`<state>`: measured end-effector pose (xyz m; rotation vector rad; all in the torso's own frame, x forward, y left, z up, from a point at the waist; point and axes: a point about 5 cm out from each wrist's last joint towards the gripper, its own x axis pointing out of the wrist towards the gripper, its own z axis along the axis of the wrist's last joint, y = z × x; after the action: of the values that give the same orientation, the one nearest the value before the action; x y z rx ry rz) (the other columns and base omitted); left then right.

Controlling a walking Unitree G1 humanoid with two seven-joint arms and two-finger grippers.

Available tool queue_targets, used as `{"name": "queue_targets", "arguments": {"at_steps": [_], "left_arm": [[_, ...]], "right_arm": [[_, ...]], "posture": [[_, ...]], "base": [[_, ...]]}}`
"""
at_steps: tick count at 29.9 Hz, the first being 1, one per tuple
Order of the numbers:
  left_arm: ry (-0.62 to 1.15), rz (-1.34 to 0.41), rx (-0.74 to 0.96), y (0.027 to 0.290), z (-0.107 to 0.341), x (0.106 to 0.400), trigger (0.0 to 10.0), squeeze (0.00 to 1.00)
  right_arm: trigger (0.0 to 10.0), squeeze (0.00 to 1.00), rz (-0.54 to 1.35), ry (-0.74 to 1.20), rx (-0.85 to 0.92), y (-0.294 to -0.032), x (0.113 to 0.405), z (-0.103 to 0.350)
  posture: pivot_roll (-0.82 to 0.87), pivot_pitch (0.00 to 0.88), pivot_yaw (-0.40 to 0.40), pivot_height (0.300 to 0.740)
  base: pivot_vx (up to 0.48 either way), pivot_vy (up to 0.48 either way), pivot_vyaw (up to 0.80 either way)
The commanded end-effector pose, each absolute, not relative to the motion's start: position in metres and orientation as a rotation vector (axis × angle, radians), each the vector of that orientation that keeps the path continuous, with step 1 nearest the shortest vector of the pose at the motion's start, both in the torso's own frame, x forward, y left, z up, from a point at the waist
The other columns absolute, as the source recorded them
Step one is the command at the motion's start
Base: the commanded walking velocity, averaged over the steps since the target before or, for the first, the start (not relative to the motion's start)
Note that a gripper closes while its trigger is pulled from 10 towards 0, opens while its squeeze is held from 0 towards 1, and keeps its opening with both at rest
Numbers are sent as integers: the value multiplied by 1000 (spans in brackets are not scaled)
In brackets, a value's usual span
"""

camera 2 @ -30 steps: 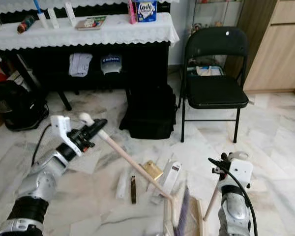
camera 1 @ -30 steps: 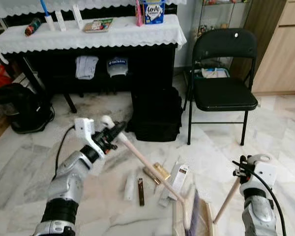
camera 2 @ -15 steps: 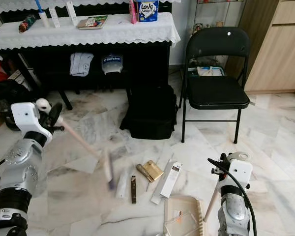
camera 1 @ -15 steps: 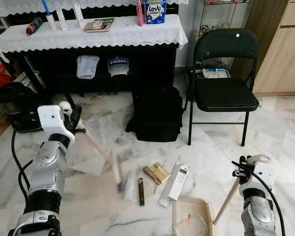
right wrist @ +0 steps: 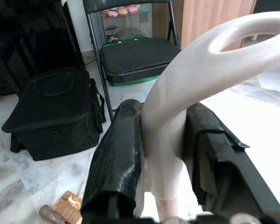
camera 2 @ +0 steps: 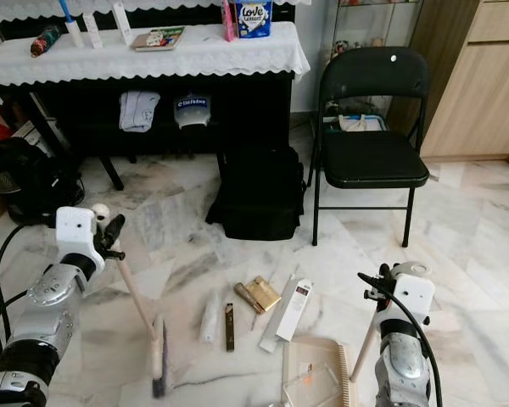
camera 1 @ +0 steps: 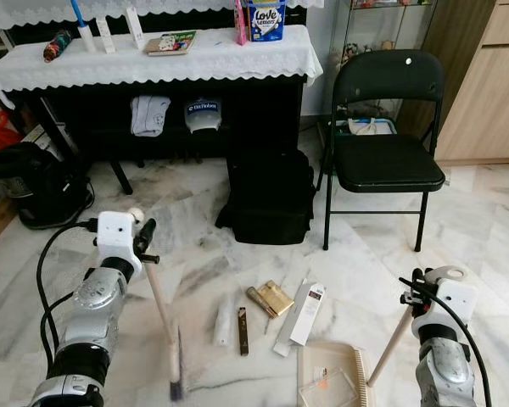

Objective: Sweep floor

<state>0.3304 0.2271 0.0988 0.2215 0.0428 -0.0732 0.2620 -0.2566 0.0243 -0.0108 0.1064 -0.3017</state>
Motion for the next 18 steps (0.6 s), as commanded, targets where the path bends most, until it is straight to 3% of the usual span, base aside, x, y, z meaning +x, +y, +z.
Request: {"name": "queue_targets", "arguments": {"at_steps": [1, 6, 18], "left_arm": [[79, -21, 325, 244, 99, 329, 10000, 0], [124, 20, 370, 248, 91, 327, 10000, 0], [48, 83, 183, 224, 78, 323, 10000, 0]], "right_arm": [[10000, 0, -282, 203, 20, -248, 253, 6], [10000, 0, -282, 203, 21, -248, 253, 6], [10000, 0, -255, 68, 36, -244, 260, 24]], "posture": [[-164, 0, 109, 740], [-161, 0, 108, 740], [-175, 0, 115, 740]], "base": [[0, 0, 0], [0, 0, 0], [0, 0, 0]]}}
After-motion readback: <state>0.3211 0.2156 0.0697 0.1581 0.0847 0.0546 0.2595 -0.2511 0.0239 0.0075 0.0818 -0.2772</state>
